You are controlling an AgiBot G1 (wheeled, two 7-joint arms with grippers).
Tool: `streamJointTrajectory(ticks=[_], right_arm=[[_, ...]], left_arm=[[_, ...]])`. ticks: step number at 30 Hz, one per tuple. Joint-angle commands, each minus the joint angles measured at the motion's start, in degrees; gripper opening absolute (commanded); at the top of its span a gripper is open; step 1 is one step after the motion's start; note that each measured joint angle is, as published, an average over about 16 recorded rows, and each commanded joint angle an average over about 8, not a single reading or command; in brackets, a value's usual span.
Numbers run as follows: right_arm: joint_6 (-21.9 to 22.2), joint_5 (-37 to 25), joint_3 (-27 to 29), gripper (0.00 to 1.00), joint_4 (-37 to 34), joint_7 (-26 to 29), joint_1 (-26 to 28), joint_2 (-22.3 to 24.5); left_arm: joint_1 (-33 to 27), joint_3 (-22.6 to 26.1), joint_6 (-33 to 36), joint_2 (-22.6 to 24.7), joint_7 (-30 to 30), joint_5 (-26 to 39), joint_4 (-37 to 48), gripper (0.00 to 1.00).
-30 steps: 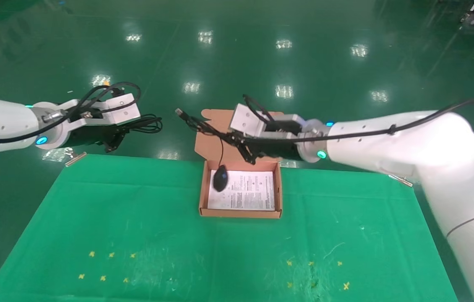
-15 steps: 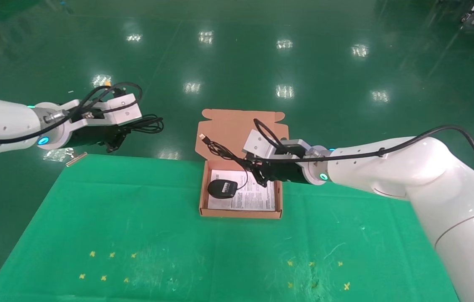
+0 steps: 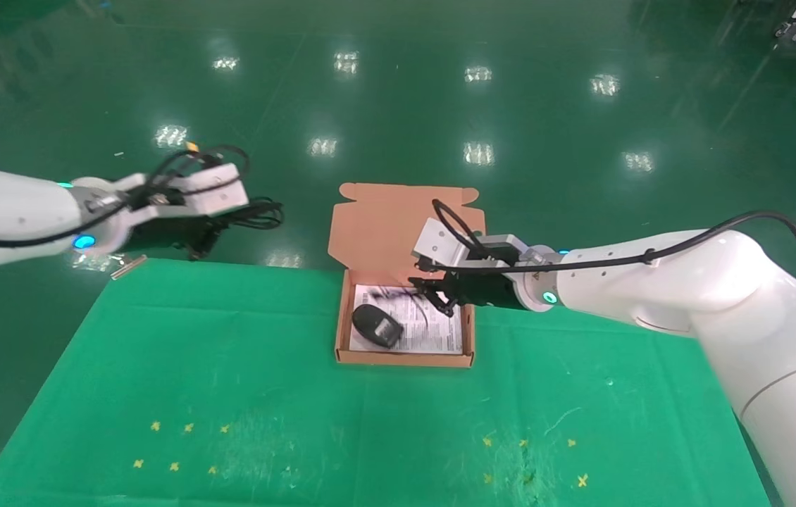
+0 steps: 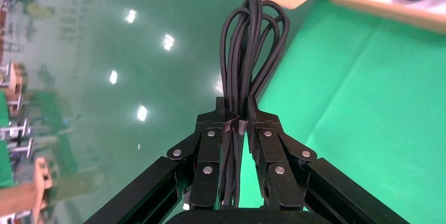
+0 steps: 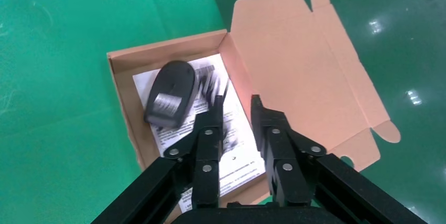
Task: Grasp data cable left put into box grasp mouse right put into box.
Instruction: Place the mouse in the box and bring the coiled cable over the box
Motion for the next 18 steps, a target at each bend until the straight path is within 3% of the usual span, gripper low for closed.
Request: streamJointTrajectory(ticks=[1,10,18], right_arm=[[0.0,0.3,0.0,1.0,0.5,0.2,-0.1,0.4],[-1.2,0.5,0.6,1.0,4.2,0.6,-0.2,5.6],[-2.0,-0.5,0.9,1.0,9.9,4.1,-0.7,11.1]], left_arm=[[0.2,0.2,-0.2,0.5,0.1,-0.1,0.3,0.0],[4.8,1.4,-8.2,6.1,5.4,-3.3,4.8,0.0],[6.8,2.7,-17.2,14.2,14.9,-8.2,14.9,0.0]])
